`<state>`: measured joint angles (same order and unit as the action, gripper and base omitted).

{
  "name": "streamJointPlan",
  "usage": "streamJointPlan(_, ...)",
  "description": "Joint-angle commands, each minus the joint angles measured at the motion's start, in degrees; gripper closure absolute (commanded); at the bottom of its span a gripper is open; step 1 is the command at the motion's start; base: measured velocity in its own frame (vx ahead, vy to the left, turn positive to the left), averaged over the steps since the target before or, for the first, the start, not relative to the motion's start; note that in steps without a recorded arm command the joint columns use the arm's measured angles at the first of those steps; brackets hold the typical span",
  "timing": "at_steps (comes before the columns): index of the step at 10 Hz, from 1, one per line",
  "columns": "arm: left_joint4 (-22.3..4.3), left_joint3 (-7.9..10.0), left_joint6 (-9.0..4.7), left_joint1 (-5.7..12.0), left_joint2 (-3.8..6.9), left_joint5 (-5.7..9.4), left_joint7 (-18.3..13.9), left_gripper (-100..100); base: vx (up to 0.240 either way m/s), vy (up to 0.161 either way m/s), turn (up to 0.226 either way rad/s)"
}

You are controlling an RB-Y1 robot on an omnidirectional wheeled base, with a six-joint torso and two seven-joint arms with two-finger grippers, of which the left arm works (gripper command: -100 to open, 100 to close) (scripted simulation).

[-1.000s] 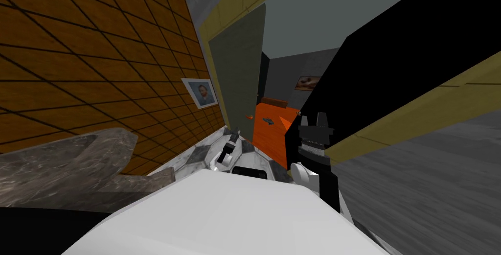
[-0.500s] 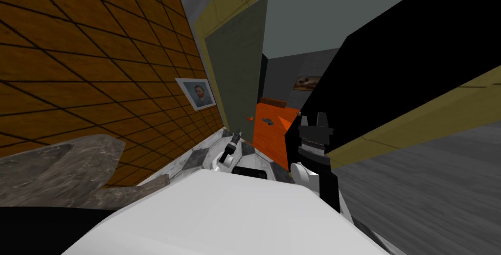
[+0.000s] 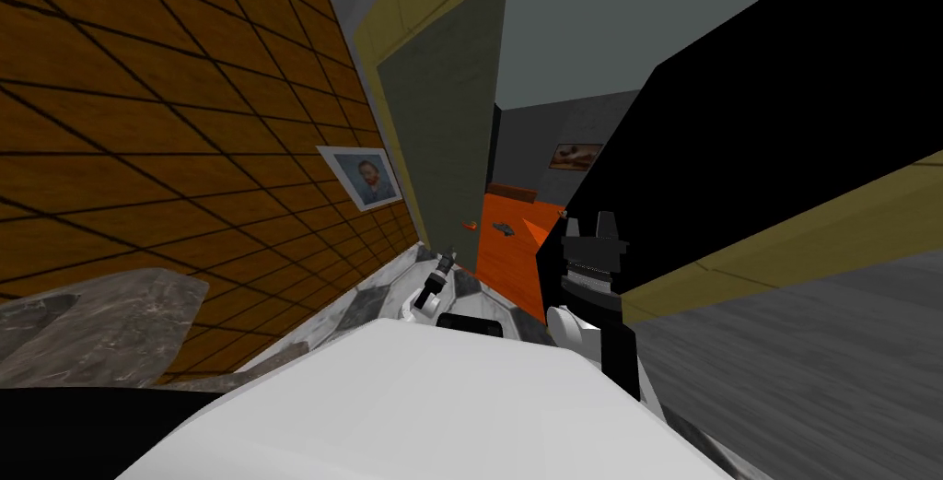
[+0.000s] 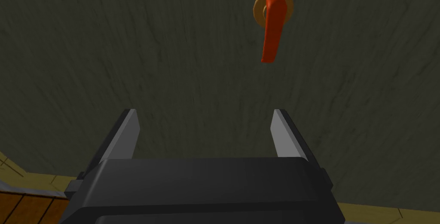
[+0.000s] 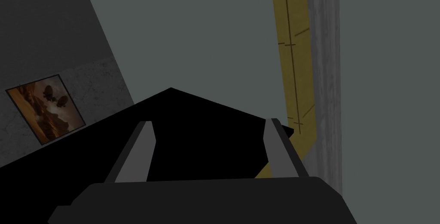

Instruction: Push the door open

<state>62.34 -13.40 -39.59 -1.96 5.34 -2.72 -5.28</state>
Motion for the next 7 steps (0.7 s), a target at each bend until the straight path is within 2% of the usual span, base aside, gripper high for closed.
streamJointPlan(1, -2.12, -0.26, -0.47, 0.85, -0.06, -0.07, -0.27, -100, 0.076, 0.065, -0.062)
streamJointPlan(3, -4.29, -0.62, -0.96, 1.6, -0.19, -0.18, -0.5, -100, 0.079, 0.063, -0.052)
streamJointPlan(4, -6.25, -0.94, -1.4, 2.28, -0.34, -0.28, -0.71, -100, 0.113, 0.073, -0.08)
streamJointPlan(7, -9.18, -1.42, -2.06, 3.29, -0.57, -0.43, -1.03, -100, 0.091, 0.068, -0.052)
